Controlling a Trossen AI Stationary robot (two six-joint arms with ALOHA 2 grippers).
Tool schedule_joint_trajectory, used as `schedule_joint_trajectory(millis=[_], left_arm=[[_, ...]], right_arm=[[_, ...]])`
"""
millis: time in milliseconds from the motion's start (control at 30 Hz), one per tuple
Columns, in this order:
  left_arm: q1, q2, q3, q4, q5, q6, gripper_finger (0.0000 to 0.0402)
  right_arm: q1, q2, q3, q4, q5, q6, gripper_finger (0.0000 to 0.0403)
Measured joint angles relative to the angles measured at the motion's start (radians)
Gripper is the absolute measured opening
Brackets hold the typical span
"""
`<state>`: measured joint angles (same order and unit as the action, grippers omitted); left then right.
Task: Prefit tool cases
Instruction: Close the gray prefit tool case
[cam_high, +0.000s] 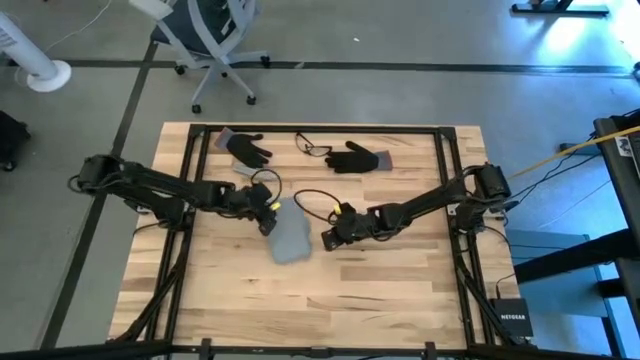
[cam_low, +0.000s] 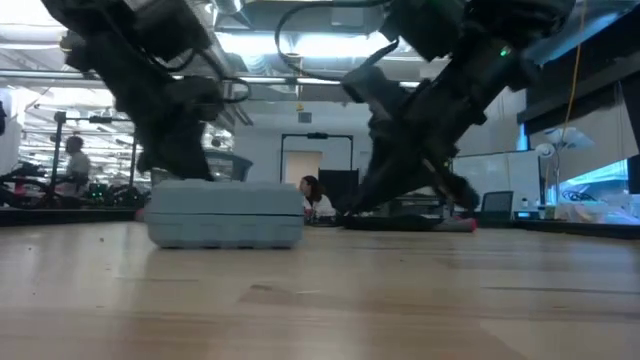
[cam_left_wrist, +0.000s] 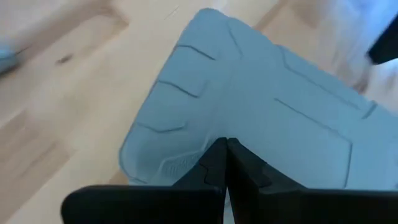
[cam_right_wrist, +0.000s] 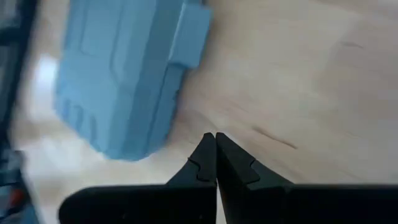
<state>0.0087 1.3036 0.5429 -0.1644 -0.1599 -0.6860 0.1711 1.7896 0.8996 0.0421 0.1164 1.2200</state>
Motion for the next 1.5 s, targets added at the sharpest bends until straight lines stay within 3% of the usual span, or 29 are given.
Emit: schedule_joint_trajectory(millis=[200,333,533,633,900,1200,1500], left_arm=[[0.005,0.169,0.067,0.128,0.096,0.009,0.0000],[-0.011,0.261,0.156,0.146,0.106,0.051,0.0000],[-0.007,0.265,0.242,0.095,0.098,0.103,0.0000],[-0.020,0.245,0.258,0.107,0.089,0.132,0.0000],[-0.062,0.347,0.293,0.167,0.095,0.137,0.0000],[-0.084,0.468,0.419,0.081,0.129,0.178,0.0000],[-0.094,0.400,0.476,-0.050,0.161,0.240,0.0000]], right_arm=[[0.030,-0.080,-0.001,-0.195,0.057,0.001,0.0000],[0.032,-0.150,-0.062,-0.200,0.068,0.010,0.0000],[0.032,-0.289,-0.203,-0.192,0.103,0.098,0.0000],[0.032,-0.326,-0.272,-0.102,0.103,0.130,0.0000],[0.031,-0.304,-0.402,0.206,0.121,0.229,0.0000],[0.032,-0.246,-0.405,0.267,0.118,0.254,0.0000],[0.032,-0.238,-0.405,0.273,0.128,0.260,0.0000]])
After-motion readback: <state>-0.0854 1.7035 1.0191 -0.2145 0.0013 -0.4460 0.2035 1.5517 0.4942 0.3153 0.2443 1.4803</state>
